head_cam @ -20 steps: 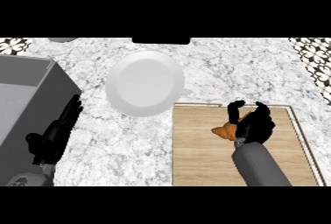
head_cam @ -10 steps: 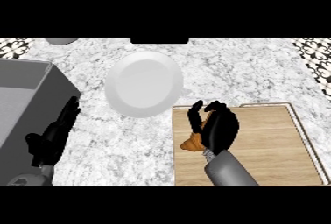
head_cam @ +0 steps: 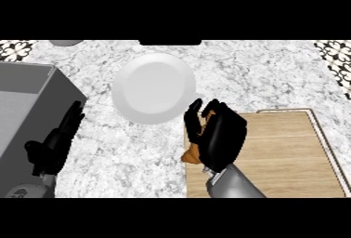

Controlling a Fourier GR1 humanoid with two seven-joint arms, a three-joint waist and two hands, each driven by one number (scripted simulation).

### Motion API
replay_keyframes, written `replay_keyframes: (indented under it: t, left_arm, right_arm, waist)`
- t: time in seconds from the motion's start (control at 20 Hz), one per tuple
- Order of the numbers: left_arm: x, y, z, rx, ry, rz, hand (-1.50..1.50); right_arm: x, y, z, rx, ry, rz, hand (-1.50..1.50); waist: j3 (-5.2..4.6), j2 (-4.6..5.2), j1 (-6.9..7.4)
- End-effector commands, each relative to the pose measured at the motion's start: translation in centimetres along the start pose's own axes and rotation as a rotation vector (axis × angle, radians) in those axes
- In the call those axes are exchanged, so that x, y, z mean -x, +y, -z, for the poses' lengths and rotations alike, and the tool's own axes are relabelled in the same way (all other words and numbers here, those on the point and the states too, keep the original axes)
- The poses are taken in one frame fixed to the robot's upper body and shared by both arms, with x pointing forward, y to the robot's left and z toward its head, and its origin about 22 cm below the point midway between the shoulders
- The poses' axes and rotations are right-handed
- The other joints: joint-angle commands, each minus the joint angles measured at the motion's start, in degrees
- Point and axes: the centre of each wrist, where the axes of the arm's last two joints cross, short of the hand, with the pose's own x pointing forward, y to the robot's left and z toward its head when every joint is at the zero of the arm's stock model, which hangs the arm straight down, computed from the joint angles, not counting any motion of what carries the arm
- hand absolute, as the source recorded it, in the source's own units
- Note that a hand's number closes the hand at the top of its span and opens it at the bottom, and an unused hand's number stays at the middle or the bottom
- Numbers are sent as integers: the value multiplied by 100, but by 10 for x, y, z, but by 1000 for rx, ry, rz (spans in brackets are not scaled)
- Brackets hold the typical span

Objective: Pick the croissant from the tray and place it in the plate

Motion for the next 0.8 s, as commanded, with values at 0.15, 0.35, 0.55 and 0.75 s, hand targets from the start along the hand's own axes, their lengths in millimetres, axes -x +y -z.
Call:
replay_keyframes:
  t: [0.15, 0.35, 0.55, 0.75]
  left_arm:
    - [-8, -14, 4, 37, -31, 4, 0]
    - [-14, -16, 14, 55, -37, -11, 0]
    - [-11, -14, 15, 61, -44, 1, 0]
    - [-11, -16, 16, 98, -52, -7, 0]
  right_arm:
    - [-37, -32, 15, -5, 152, -88, 150]
    - [-51, -30, 29, -41, 157, -90, 150]
    - [-74, -35, 55, -48, 175, -50, 150]
    - [-83, -19, 77, -46, 217, -58, 150]
  waist:
    - [19, 106, 238]
    - [21, 167, 330]
    - [19, 199, 453]
    - [17, 261, 595]
